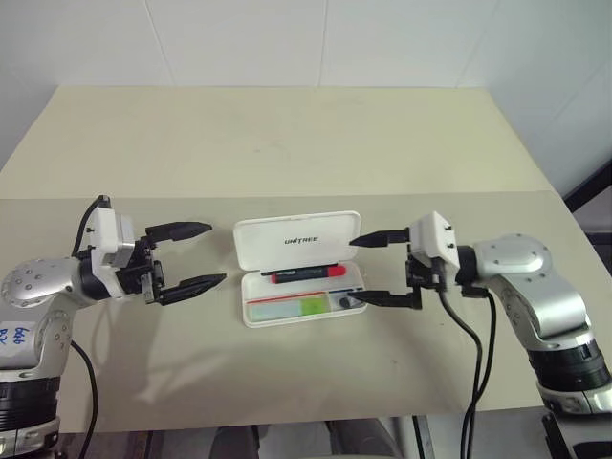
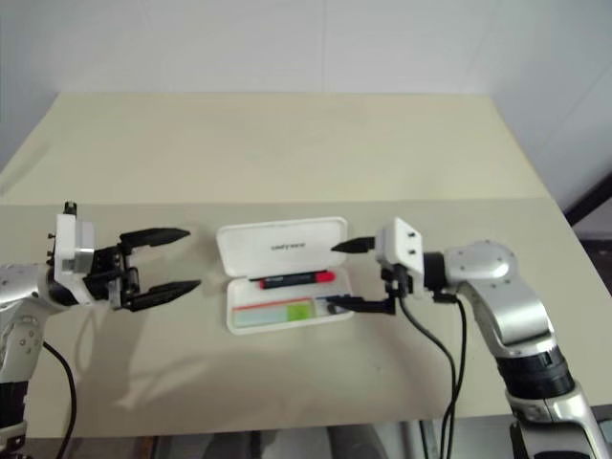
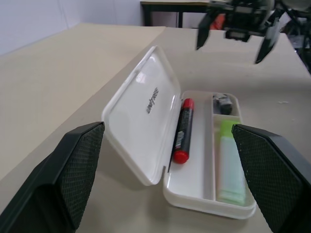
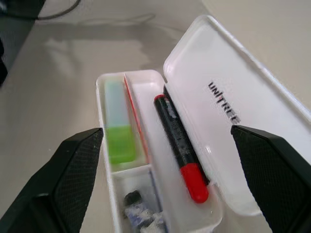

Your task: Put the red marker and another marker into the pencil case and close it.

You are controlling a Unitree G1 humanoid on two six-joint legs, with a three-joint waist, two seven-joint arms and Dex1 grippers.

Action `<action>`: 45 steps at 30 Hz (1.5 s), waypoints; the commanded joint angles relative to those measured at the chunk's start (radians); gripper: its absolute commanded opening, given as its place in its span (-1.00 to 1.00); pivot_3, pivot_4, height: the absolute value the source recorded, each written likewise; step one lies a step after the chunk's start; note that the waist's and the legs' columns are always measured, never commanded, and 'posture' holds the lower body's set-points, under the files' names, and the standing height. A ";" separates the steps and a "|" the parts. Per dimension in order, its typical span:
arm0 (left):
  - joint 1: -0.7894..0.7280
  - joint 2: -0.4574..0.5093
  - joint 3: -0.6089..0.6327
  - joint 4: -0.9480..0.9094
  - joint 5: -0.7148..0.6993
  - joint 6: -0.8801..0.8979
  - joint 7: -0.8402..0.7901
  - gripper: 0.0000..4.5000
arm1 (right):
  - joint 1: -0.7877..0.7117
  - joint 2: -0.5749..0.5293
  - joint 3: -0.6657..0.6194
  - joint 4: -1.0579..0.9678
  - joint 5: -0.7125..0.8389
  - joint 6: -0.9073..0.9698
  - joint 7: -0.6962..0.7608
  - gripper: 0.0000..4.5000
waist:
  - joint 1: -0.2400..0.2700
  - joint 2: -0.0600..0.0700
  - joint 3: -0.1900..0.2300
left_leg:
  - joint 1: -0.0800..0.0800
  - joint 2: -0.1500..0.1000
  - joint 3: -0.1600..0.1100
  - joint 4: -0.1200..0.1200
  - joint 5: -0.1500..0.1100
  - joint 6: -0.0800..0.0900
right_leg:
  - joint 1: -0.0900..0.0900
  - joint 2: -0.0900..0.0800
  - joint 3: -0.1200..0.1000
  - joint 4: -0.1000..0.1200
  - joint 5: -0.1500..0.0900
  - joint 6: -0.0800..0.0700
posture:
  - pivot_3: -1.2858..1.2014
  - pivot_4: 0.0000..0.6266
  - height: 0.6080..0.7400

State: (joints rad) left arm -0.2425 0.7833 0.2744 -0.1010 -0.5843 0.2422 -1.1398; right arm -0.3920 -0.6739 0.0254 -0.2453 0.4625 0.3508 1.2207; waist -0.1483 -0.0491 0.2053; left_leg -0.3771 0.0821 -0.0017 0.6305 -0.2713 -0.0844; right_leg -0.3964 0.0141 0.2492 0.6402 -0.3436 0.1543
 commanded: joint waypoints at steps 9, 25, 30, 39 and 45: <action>-0.154 -0.024 -0.065 0.126 0.064 -0.026 0.025 0.30 | 0.083 0.004 -0.124 -0.070 0.123 -0.006 -0.049 1.00 | 0.009 0.000 0.000 | 0.000 0.000 0.000 0.000 0.000 0.000 | 0.000 0.000 0.000 0.000 0.000 0.000 | 0.03 -0.52 1.00; -0.586 -0.088 -0.222 0.728 0.295 -0.274 -0.084 -0.99 | 0.063 -0.006 -0.165 -0.003 0.147 -0.062 -0.043 1.00 | 0.014 0.000 0.000 | 0.000 0.000 0.000 0.000 0.000 0.000 | 0.000 0.000 0.000 -0.001 0.001 0.001 | 0.03 -0.52 1.00; -0.693 -0.160 -0.271 0.896 0.321 -0.353 -0.235 -0.99 | 0.058 -0.028 -0.180 0.016 0.153 -0.064 -0.021 1.00 | 0.017 0.000 0.000 | -0.002 0.000 0.000 0.000 0.000 0.000 | 0.000 0.000 -0.001 -0.002 0.001 0.001 | 0.03 -0.52 1.00; -0.769 -0.206 -0.303 0.923 0.322 -0.368 -0.435 -0.99 | 0.075 -0.080 -0.258 0.051 0.235 -0.045 0.062 1.00 | 0.015 0.000 0.000 | -0.003 0.000 0.000 0.001 -0.001 0.001 | 0.000 0.000 -0.001 -0.002 0.001 0.001 | 0.03 -0.52 1.00; -0.724 -0.204 -0.340 0.768 0.274 -0.299 -0.475 -0.99 | 0.077 -0.125 -0.287 0.094 0.248 -0.050 0.122 1.00 | 0.017 0.000 0.000 | -0.004 0.000 -0.001 0.002 -0.001 0.001 | 0.000 0.000 -0.001 -0.001 0.001 0.002 | 0.03 -0.52 1.00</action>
State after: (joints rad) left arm -0.9744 0.5705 -0.0531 0.7422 -0.2736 -0.0800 -1.5022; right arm -0.3158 -0.7809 -0.2245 -0.1487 0.6964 0.3114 1.3232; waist -0.1317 -0.0491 0.2052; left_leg -0.3806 0.0820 -0.0029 0.6324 -0.2721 -0.0832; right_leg -0.3967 0.0143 0.2485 0.6389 -0.3426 0.1563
